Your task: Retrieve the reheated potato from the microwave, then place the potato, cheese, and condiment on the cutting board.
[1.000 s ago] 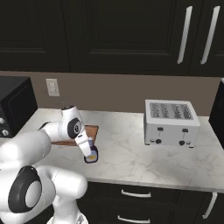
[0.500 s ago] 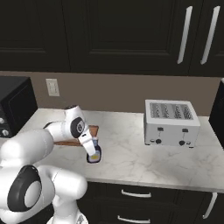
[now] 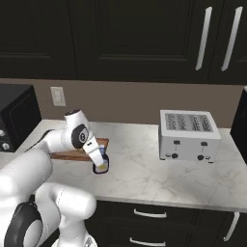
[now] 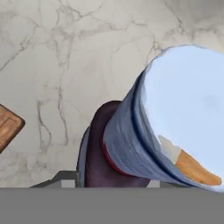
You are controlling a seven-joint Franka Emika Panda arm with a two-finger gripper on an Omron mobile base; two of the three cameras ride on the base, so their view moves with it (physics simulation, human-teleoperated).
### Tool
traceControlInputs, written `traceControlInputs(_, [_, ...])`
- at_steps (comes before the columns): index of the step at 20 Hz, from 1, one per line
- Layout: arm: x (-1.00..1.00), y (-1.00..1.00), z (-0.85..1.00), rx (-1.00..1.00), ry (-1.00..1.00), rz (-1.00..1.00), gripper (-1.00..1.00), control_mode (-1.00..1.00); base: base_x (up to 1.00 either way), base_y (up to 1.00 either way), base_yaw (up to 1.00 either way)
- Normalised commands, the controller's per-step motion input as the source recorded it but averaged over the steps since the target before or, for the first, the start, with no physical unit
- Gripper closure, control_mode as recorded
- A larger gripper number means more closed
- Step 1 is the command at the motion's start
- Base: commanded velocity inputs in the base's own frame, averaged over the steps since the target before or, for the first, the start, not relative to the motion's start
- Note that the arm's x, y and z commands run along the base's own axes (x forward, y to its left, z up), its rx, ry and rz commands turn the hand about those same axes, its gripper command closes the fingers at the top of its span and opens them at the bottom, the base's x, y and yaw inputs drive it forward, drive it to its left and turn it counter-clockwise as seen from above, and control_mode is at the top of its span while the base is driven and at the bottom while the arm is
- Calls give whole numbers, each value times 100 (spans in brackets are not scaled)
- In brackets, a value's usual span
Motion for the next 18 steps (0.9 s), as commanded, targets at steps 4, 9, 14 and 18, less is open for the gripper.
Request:
traceControlInputs(4, [4,14,29,3,-15,26,100,-100,0,0,0])
traceControlInputs(9, [36,7,2,5,-7,32,100,-100,0,0,0])
traceControlInputs(14, [48,12,0,1,-7,26,100,-100,0,0,0])
traceControlInputs(18, [46,4,0,0,0,14,100,-100,0,0,0])
